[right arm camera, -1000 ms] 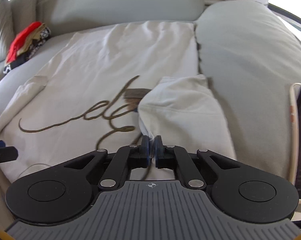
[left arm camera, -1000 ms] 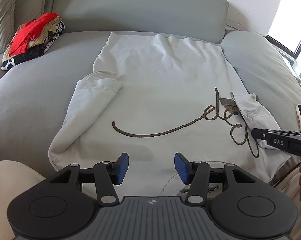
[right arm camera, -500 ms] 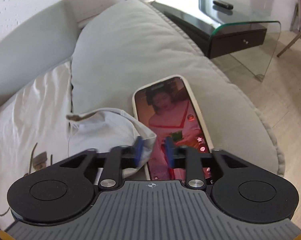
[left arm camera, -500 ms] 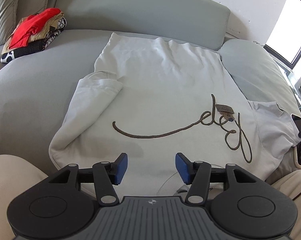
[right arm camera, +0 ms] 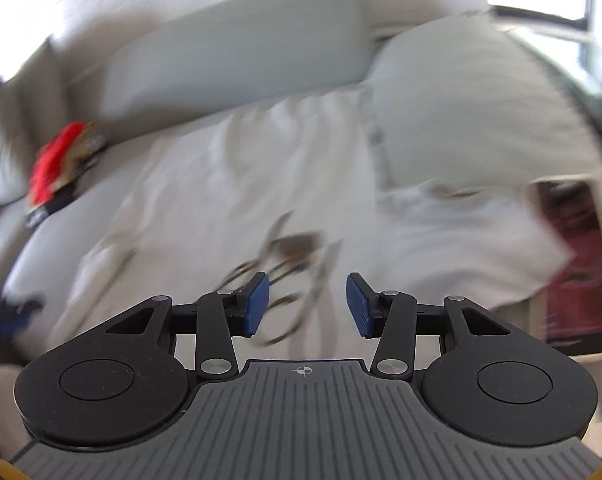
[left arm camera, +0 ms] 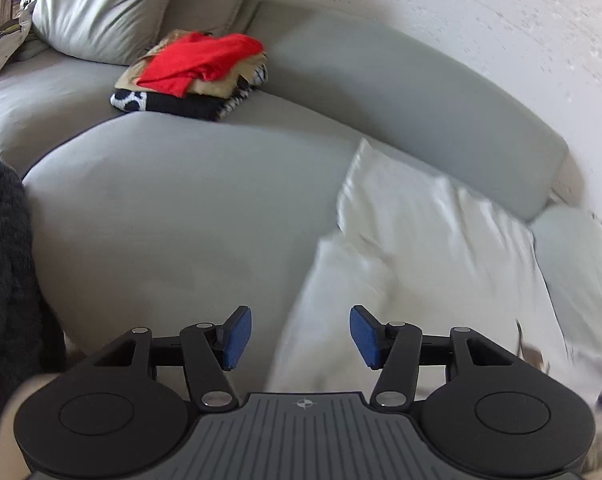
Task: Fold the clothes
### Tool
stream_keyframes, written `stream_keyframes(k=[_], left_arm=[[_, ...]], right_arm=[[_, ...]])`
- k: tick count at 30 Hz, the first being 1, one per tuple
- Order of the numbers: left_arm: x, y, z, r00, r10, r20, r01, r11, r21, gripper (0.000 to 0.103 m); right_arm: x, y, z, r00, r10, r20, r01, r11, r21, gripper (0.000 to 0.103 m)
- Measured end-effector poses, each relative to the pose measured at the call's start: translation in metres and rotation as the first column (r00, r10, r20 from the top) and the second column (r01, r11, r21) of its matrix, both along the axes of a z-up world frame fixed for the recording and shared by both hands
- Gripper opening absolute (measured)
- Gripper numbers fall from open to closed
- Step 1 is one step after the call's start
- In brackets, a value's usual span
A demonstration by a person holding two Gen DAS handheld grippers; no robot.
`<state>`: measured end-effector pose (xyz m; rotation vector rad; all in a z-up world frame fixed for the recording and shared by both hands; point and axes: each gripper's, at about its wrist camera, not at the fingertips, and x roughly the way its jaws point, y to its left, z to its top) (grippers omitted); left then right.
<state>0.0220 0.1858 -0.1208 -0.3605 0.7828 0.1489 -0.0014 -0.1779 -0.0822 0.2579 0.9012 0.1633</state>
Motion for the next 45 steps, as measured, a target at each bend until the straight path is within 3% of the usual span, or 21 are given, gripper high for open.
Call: stream_keyframes(k=[3, 5, 8, 11, 13, 15, 18, 20, 25, 28, 29, 31, 33, 35, 39, 42, 45], left_arm=[[0.043, 0.021, -0.01, 0.996, -0.073, -0.053, 0.067, 0.992, -0.103, 0.05], [0.065, 0.025, -0.019, 0.99, -0.123, -0.066, 0.112, 0.982, -0.153, 0.05], [0.087, 0.022, -0.033, 0.982, -0.175, -0.076, 0.16, 0.973, -0.166, 0.05], [0.102, 0.02, -0.045, 0.974, -0.208, -0.089, 0.186, 0.961, -0.202, 0.034], [0.105, 0.016, -0.049, 0.97, -0.226, -0.086, 0.205, 0.957, -0.204, 0.032], [0.109, 0.013, -0.051, 0.966, -0.244, -0.083, 0.223, 0.953, -0.203, 0.02], [0.108, 0.007, -0.044, 0.967, -0.245, -0.068, 0.235, 0.963, -0.132, 0.002], [0.1, 0.006, -0.035, 0.972, -0.231, -0.044, 0.227, 0.97, -0.083, 0.0], [0.071, 0.015, -0.008, 0.99, -0.136, 0.043, 0.136, 0.991, 0.001, 0.0], [0.053, 0.038, 0.001, 0.994, 0.069, 0.079, -0.073, 0.996, 0.044, 0.0], [0.047, 0.05, -0.003, 0.986, 0.161, 0.05, -0.162, 0.986, 0.029, 0.0], [0.037, 0.072, -0.011, 0.944, 0.329, -0.014, -0.329, 0.944, 0.004, 0.0], [0.034, 0.083, -0.03, 0.913, 0.394, -0.104, -0.4, 0.916, -0.037, 0.001], [0.031, 0.079, -0.042, 0.894, 0.419, -0.161, -0.423, 0.906, 0.009, 0.006], [0.017, 0.066, -0.034, 0.891, 0.437, -0.126, -0.43, 0.899, 0.075, 0.022], [-0.002, 0.048, -0.015, 0.92, 0.388, -0.06, -0.378, 0.917, 0.13, 0.026], [-0.018, 0.016, 0.002, 0.969, 0.249, 0.003, -0.246, 0.955, 0.163, 0.035]], right_arm=[[0.006, 0.031, -0.017, 0.991, 0.117, -0.067, -0.111, 0.99, 0.082, 0.047], [0.009, 0.046, -0.028, 0.982, 0.158, -0.099, -0.151, 0.985, 0.08, 0.047], [0.014, 0.055, -0.044, 0.972, 0.162, -0.17, -0.156, 0.987, 0.048, 0.047], [0.015, 0.052, -0.053, 0.968, 0.138, -0.21, -0.13, 0.99, 0.051, 0.044], [0.015, 0.05, -0.053, 0.966, 0.141, -0.216, -0.131, 0.99, 0.058, 0.044], [0.017, 0.052, -0.053, 0.964, 0.151, -0.218, -0.146, 0.988, 0.042, 0.045], [0.02, 0.056, -0.053, 0.961, 0.167, -0.22, -0.168, 0.986, 0.017, 0.047], [0.021, 0.058, -0.052, 0.96, 0.174, -0.221, -0.177, 0.984, 0.007, 0.049], [0.021, 0.057, -0.052, 0.96, 0.171, -0.223, -0.172, 0.985, 0.013, 0.049], [0.021, 0.056, -0.053, 0.96, 0.167, -0.223, -0.167, 0.986, 0.018, 0.049], [0.021, 0.056, -0.053, 0.961, 0.166, -0.223, -0.166, 0.986, 0.019, 0.049], [0.02, 0.057, -0.054, 0.961, 0.163, -0.222, -0.162, 0.987, 0.022, 0.049], [0.02, 0.058, -0.054, 0.961, 0.168, -0.22, -0.165, 0.986, 0.033, 0.056], [0.02, 0.059, -0.054, 0.96, 0.175, -0.218, -0.169, 0.985, 0.045, 0.063], [0.011, 0.05, -0.046, 0.965, 0.161, -0.208, -0.152, 0.987, 0.06, 0.064], [-0.006, 0.021, -0.037, 0.978, 0.094, -0.186, -0.075, 0.992, 0.103, 0.063], [-0.026, -0.011, -0.031, 0.988, 0.0, -0.156, 0.022, 0.99, 0.139, 0.059]])
